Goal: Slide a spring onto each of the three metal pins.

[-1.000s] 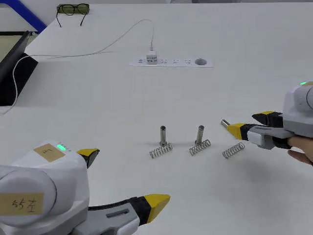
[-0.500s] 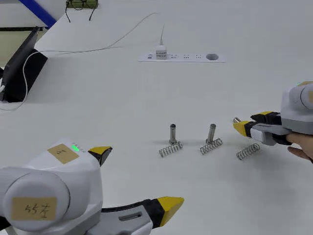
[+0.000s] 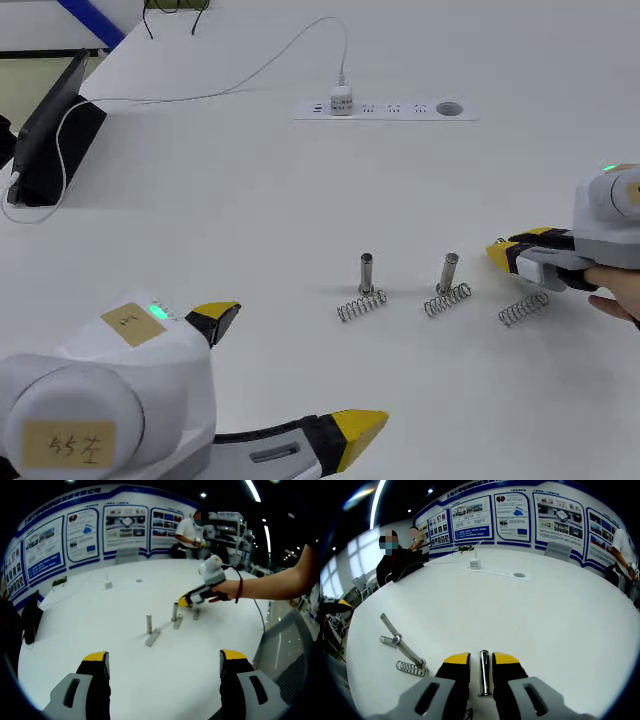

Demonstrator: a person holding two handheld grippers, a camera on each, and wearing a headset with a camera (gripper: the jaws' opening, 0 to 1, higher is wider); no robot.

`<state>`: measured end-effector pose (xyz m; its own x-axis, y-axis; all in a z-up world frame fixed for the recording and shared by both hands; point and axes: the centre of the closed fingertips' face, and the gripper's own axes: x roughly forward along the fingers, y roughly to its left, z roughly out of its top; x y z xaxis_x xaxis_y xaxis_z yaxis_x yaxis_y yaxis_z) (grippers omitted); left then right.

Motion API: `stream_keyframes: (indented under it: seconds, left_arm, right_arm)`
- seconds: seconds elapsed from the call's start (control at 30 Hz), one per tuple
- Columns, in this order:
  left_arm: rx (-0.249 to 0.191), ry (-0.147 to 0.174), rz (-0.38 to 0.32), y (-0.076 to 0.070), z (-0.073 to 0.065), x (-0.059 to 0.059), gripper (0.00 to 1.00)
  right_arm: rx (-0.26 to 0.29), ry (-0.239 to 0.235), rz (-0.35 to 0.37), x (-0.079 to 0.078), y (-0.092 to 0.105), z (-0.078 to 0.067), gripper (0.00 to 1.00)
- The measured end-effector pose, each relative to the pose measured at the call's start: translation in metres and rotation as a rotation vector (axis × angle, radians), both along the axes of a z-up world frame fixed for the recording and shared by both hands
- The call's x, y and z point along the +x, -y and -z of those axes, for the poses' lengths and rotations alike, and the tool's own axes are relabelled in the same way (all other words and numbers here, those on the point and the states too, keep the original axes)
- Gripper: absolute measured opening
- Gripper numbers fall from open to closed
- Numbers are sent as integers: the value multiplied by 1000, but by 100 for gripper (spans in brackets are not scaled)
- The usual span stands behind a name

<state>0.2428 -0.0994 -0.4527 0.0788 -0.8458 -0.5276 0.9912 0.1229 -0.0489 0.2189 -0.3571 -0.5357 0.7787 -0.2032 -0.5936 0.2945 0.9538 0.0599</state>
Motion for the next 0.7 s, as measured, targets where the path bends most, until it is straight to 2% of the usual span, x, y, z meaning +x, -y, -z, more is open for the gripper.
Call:
stream_keyframes:
  seconds: [0.17,0.27,0.37,0.6,0.7]
  left_arm:
    - [3,3,5,0,1,0,93]
    - [-11,-1,2,0,-1,0,93]
    - [-7,4,-1,-1,-2,1,92]
    - [5,5,5,-2,0,0,91]
    - [4,5,6,-2,-1,0,91]
  right_arm:
    - [0,-9,6,1,2,1,15]
    - [-13,-16,13,0,4,1,13]
    - [-34,-27,13,0,7,1,11]
    - [-18,-34,20,0,8,0,9]
    - [23,-24,43,-3,7,-1,9]
